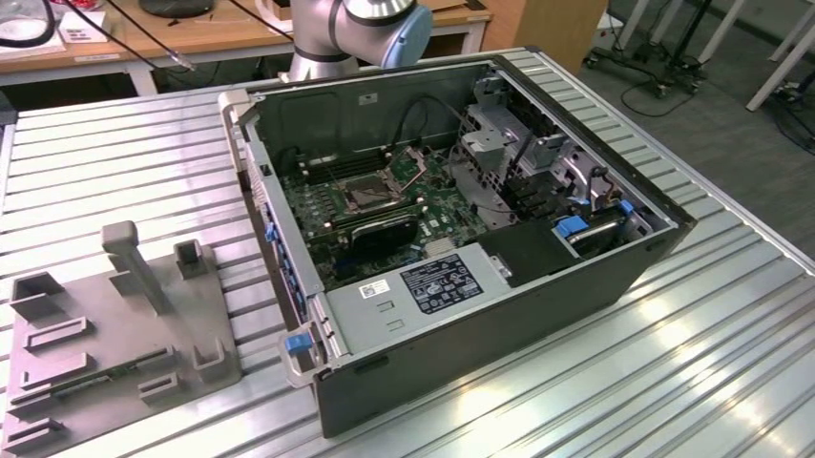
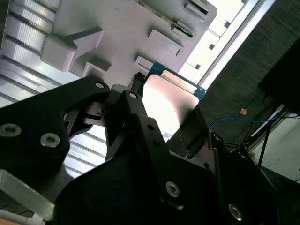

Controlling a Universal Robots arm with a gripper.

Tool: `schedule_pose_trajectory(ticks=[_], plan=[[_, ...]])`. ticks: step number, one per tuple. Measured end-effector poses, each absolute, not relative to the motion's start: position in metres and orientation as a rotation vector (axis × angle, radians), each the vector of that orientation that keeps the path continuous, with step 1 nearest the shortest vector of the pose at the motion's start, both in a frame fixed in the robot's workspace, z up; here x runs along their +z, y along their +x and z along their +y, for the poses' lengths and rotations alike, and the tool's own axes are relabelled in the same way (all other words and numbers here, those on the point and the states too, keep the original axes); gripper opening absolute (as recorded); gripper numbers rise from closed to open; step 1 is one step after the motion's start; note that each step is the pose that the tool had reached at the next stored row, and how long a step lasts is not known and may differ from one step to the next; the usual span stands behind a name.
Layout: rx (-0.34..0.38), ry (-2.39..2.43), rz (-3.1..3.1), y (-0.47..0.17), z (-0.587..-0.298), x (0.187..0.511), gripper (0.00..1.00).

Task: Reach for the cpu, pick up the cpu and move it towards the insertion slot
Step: 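Pick up the cpu and move it towards the insertion slot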

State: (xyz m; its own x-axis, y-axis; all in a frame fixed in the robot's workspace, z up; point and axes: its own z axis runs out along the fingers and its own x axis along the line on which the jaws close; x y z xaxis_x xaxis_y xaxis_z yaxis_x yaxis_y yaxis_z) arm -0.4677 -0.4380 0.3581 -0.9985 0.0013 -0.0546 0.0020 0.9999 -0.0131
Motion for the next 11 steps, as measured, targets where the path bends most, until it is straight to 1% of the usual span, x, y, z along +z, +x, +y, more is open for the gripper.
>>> schedule_pose_trajectory(ticks=[11], plan=[[-0.020, 0.003, 3.081, -0.4685, -0.4380, 0.3656, 0.55]])
